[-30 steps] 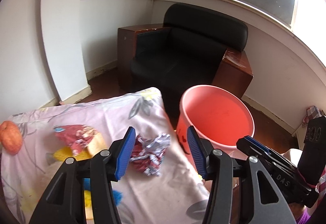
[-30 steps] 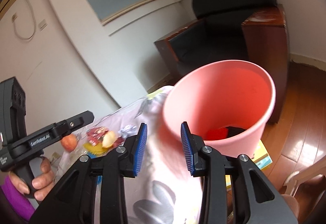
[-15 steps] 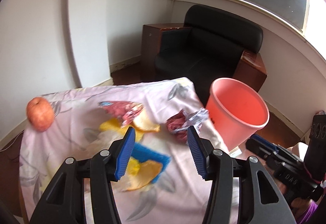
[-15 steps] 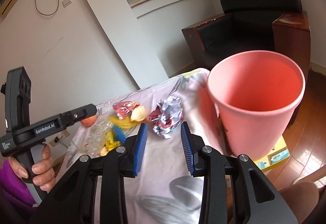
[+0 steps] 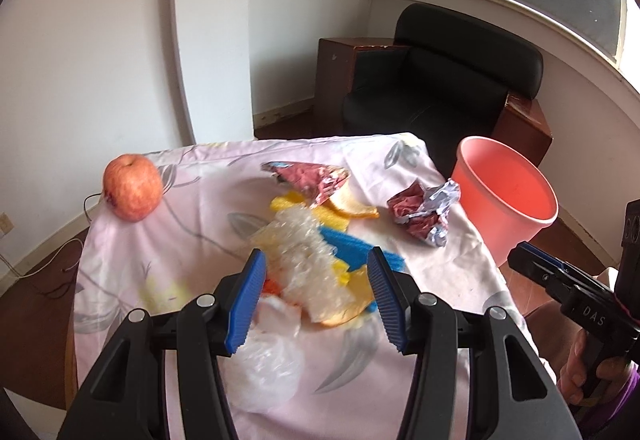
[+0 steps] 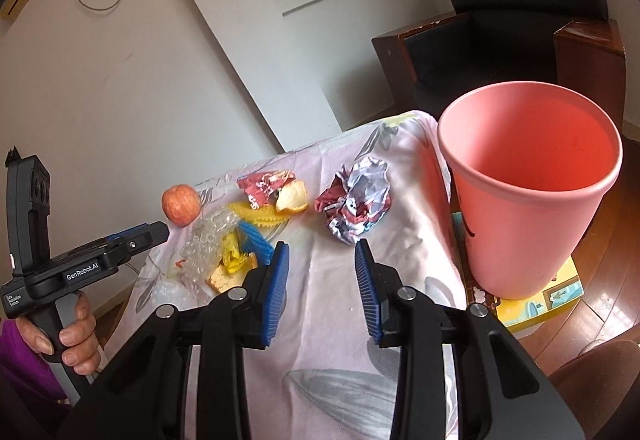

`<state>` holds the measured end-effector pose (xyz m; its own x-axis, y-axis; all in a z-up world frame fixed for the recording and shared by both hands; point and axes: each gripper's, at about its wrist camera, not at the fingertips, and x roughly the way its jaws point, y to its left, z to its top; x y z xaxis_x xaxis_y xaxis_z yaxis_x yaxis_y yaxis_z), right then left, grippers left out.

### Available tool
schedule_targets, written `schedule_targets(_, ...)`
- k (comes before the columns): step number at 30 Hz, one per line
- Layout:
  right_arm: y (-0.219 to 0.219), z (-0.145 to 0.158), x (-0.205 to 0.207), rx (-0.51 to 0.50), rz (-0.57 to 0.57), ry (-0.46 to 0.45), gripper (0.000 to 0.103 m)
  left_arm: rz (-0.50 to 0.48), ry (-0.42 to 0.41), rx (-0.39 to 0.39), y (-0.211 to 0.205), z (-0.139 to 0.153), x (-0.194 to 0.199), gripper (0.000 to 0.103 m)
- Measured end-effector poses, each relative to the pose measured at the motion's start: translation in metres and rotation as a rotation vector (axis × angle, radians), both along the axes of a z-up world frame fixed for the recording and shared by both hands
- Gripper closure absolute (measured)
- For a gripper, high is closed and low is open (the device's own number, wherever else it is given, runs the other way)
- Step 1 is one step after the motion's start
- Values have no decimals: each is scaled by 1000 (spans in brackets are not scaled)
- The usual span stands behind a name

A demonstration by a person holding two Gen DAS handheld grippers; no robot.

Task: Collect trash
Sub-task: 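Return both tools from the bin back over the table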

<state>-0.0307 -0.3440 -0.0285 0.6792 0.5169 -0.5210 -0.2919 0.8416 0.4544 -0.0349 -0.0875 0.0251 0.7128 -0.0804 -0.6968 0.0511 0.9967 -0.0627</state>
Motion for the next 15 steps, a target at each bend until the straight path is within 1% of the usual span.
schedule_targets(10, 7, 1, -1, -12, 8, 5, 68, 31, -6, 10, 20, -4, -9, 51)
schedule_targets(13, 6, 1, 0, -12, 5, 7, 68, 43, -8, 17, 25, -5, -13, 46)
schedule_targets(15, 6, 1, 1, -12, 3, 10, 68, 54, -7, 15, 29, -7, -16, 46)
